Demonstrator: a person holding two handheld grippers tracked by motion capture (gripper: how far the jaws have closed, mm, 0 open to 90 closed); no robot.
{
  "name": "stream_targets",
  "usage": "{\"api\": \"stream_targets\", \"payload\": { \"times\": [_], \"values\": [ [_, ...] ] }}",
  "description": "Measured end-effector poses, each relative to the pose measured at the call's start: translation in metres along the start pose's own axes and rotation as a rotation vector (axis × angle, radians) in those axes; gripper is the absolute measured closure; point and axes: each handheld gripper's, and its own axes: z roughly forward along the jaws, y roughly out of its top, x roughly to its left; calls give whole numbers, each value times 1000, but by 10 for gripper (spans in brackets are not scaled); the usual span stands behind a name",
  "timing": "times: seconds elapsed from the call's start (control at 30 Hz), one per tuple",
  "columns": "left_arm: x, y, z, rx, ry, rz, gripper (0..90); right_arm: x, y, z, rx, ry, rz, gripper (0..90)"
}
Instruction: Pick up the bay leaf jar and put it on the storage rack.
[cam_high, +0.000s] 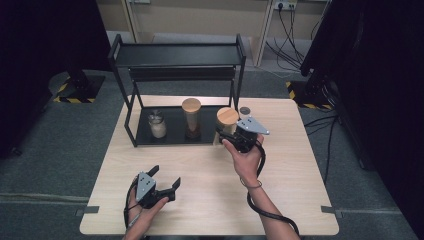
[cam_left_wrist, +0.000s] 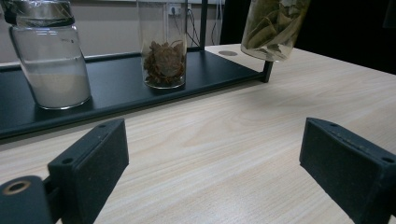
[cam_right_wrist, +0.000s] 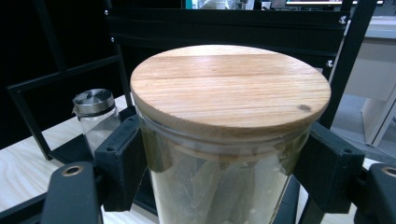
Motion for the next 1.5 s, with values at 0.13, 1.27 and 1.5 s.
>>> {"api": "stream_targets", "payload": {
  "times": [0.13,1.27,1.5],
  "values": [
    [0,0,0,-2,-1,3,74,0,2,5,5,-8,-2,252],
    [0,0,-1,-1,-6,1,74,-4,6,45,41,-39,5,253],
    [0,0,-1,-2,-7,1,74,-7,7,52,43,-49,10,252]
  ]
}}
